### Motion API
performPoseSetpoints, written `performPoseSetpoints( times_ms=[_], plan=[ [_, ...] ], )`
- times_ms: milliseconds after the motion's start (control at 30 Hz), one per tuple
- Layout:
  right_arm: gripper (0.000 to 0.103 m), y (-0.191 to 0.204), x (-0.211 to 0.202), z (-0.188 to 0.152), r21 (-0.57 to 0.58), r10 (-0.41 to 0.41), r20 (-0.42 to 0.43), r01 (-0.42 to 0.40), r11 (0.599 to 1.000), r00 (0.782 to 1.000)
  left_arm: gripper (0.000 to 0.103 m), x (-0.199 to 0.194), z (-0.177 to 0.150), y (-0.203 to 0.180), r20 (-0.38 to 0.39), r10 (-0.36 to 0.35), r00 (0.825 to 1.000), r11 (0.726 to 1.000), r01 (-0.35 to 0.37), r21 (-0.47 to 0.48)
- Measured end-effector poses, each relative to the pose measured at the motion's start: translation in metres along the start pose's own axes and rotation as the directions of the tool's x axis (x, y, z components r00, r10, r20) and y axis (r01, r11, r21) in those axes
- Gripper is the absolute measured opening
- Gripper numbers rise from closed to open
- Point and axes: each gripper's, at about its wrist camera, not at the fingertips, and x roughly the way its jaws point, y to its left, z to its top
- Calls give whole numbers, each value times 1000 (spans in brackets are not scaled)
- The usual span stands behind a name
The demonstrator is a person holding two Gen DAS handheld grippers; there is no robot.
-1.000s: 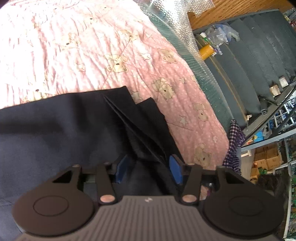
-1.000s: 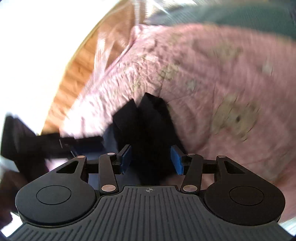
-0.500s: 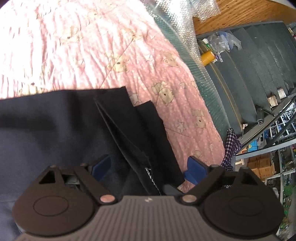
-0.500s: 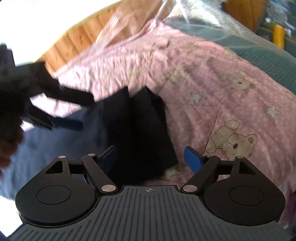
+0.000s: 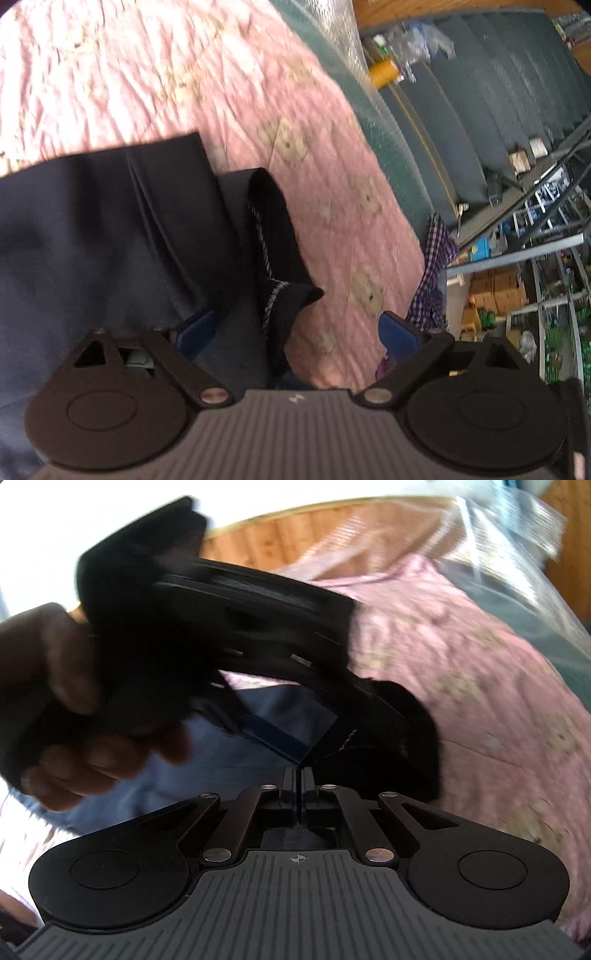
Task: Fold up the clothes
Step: 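Grasp the black trouser edge with the right gripper while the left gripper grasps the other edge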
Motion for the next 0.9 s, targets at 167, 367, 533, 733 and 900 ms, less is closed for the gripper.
performPoseSetpoints(
  times_ms=[167,367,533,733,900],
  plan=[
    [13,0,-5,2,34,78,9,-78,996,997,6,-30,-5,2,78,20,997,999,-24,41],
    [46,-38,-21,4,258,191,59,-200,945,980,4,-145,-24,57,313,41,949,984,16,-176],
    [46,-50,6,-5,351,185,-36,-161,922,982,16,-166,-67,110,285,73,956,940,29,-339],
    [46,-40,20,-8,347,132,-98,-90,934,986,77,-101,-43,64,192,-10,981,971,56,-234],
    [46,-65,0,-16,362,-106,-56,119,925,993,79,-58,-23,30,112,-22,993,990,37,-134]
  ],
)
